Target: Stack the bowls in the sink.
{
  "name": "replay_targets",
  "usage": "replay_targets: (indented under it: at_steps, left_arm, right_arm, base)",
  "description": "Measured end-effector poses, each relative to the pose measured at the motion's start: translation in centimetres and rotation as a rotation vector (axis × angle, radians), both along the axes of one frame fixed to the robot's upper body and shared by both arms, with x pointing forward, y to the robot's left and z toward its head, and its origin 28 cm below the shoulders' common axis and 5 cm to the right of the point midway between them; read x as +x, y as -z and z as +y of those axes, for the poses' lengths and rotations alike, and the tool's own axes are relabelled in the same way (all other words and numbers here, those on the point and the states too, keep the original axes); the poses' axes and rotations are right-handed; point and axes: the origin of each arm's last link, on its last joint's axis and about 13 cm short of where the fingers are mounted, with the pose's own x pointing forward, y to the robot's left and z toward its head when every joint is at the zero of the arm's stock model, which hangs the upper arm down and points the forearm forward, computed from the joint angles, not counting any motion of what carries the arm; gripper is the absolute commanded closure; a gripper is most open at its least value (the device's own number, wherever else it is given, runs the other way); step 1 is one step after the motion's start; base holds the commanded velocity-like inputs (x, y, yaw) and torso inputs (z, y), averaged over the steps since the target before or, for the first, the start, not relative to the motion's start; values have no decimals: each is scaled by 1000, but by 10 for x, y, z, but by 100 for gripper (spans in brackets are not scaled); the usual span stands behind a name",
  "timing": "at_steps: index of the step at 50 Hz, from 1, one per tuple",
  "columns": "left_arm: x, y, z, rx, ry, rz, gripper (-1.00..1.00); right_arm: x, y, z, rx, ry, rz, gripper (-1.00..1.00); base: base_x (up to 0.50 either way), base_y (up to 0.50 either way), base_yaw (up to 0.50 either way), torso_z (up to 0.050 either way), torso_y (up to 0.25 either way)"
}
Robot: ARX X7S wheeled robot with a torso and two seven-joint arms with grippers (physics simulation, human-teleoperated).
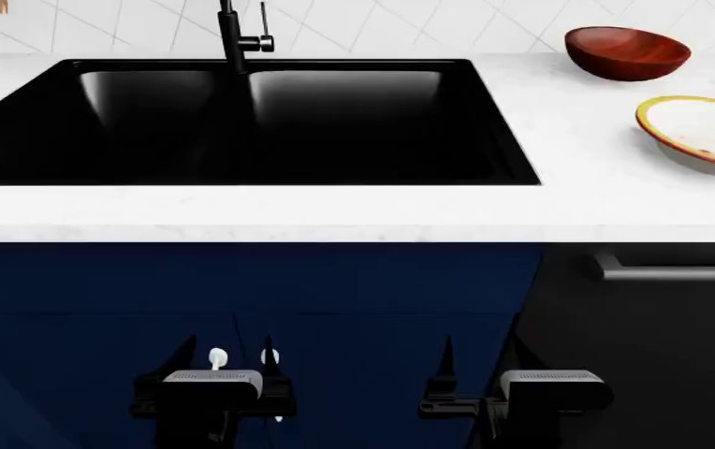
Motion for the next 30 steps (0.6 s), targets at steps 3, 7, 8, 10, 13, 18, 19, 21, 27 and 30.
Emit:
replay_targets:
  at_steps: [3, 7, 8, 10, 13, 18, 19, 21, 27, 30]
  left_arm:
    - [0, 0, 0, -1, 0, 1, -100]
    - [0, 0, 0, -5, -1, 5, -100]
    - [0, 0, 0, -6, -2, 6, -100]
    - [0, -1, 0, -10, -2, 9, -100]
    - [0, -2, 0, -17, 2, 15, -100]
    - [4, -14, 1, -30, 20, 12, -100]
    - [5, -17, 1, -32, 24, 10, -100]
    - [7, -23, 1, -33, 33, 5, -100]
    - [14, -42, 4, -38, 59, -10, -100]
    - [18, -54, 5, -39, 74, -20, -100]
  right_arm:
    - [0, 0, 0, 0, 0, 0, -100]
    - [0, 0, 0, 2, -2, -1, -100]
    - [0, 0, 1, 2, -3, -2, -100]
    - [0, 0, 1, 3, -4, -2, -100]
    - [0, -1, 1, 5, -6, -2, -100]
    - [4, -7, -1, 8, -8, -12, -100]
    - [4, -9, -1, 8, -8, -15, -100]
    - [7, -12, -2, 8, -9, -21, -100]
    - [14, -25, -4, 4, -16, -39, -100]
    - [19, -33, -6, -1, -17, -49, -100]
  base:
    - [0, 0, 0, 0, 0]
    - [0, 0, 0, 0, 0]
    - [0, 0, 0, 0, 0]
    - [0, 0, 0, 0, 0]
    - [0, 0, 0, 50, 0]
    - [0, 0, 0, 50, 0]
    - [0, 0, 0, 50, 0]
    - [0, 0, 0, 50, 0]
    - [0, 0, 0, 50, 0]
    - [0, 0, 0, 50, 0]
